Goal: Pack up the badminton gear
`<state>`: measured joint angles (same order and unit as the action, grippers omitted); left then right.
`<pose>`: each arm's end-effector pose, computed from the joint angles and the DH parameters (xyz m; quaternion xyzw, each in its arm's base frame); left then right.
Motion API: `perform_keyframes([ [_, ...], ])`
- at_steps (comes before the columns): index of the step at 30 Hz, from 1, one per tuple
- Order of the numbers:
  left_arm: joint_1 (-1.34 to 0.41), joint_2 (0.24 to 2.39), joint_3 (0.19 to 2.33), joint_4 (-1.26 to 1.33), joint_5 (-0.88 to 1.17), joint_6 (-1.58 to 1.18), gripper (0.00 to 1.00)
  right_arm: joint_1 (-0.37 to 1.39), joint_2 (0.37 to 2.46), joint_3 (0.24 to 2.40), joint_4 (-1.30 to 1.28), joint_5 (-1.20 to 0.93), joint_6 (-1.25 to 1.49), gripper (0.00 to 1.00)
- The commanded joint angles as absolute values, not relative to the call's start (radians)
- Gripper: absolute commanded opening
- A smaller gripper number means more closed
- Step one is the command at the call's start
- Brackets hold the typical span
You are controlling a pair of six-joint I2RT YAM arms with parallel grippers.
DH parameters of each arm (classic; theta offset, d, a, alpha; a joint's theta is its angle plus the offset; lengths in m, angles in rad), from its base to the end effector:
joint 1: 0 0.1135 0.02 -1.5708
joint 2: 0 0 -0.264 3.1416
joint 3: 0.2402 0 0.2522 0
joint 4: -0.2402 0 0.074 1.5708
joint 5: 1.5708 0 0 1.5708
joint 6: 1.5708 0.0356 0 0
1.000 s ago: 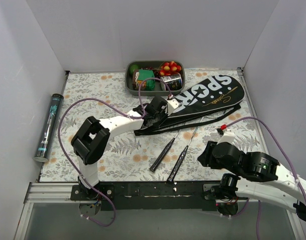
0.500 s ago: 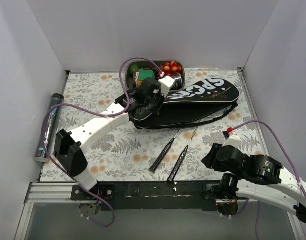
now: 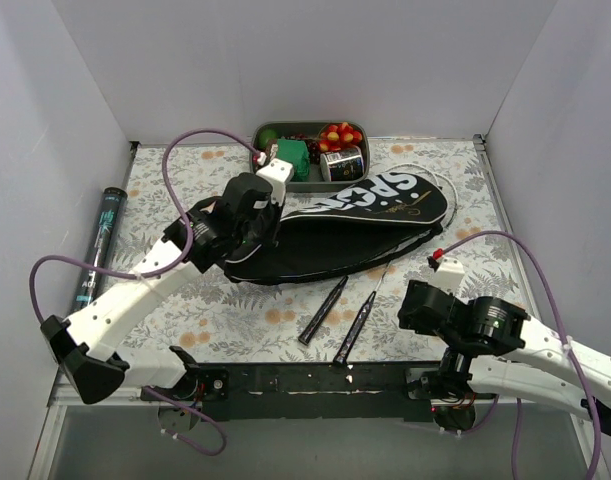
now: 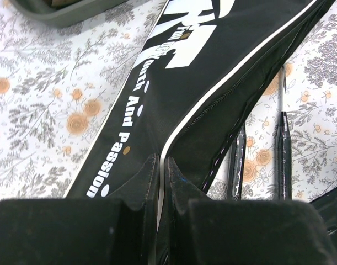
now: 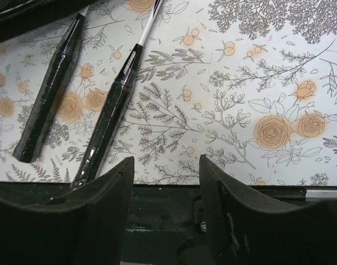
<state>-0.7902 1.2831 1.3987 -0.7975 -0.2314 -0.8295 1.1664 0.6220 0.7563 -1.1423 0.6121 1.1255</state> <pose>0.1929 -0.1831 0.3860 -0.0672 0.8957 -0.2374 0.3700 0.0563 0.0795 0.2723 0.0649 0.9175 0.1220 0.3729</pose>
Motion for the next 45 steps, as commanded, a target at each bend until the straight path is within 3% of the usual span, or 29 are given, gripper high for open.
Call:
perform_keyframes([
  [1,-0.756,1.195,1.368,-0.821,-0.278,-0.902,0.0,1.161,0.719,0.765,-1.063,0.707,1.121,0.59],
  [9,-0.692,1.056,1.434,-0.88,-0.322,-0.954,0.0,0.961,0.796,0.709,-0.85,0.576,0.936,0.59],
  [13,-0.69,1.046,1.598,-0.994,-0.429,-0.96,0.0,0.803,0.795,0.715,-0.77,0.494,0.824,0.59],
  [19,-0.69,1.042,1.75,-1.191,-0.535,-1.021,0.0,0.755,0.821,0.739,-0.746,0.454,0.756,0.58],
  [24,-0.69,0.976,1.689,-1.235,-0.554,-1.086,0.0,0.741,0.845,0.739,-0.729,0.453,0.718,0.58],
  [29,-0.69,0.976,1.707,-1.146,-0.467,-1.074,0.0,0.709,0.845,0.739,-0.718,0.43,0.686,0.59],
  [37,-0.69,1.276,2.163,-1.111,-0.284,-1.006,0.0,0.686,0.801,0.756,-0.732,0.423,0.661,0.59],
  [42,-0.69,1.347,2.21,-1.02,-0.215,-1.022,0.0,0.684,0.773,0.753,-0.738,0.385,0.654,0.58],
  [45,-0.69,1.368,2.213,-0.95,-0.175,-1.029,0.0,0.686,0.772,0.756,-0.689,0.243,0.583,0.58],
])
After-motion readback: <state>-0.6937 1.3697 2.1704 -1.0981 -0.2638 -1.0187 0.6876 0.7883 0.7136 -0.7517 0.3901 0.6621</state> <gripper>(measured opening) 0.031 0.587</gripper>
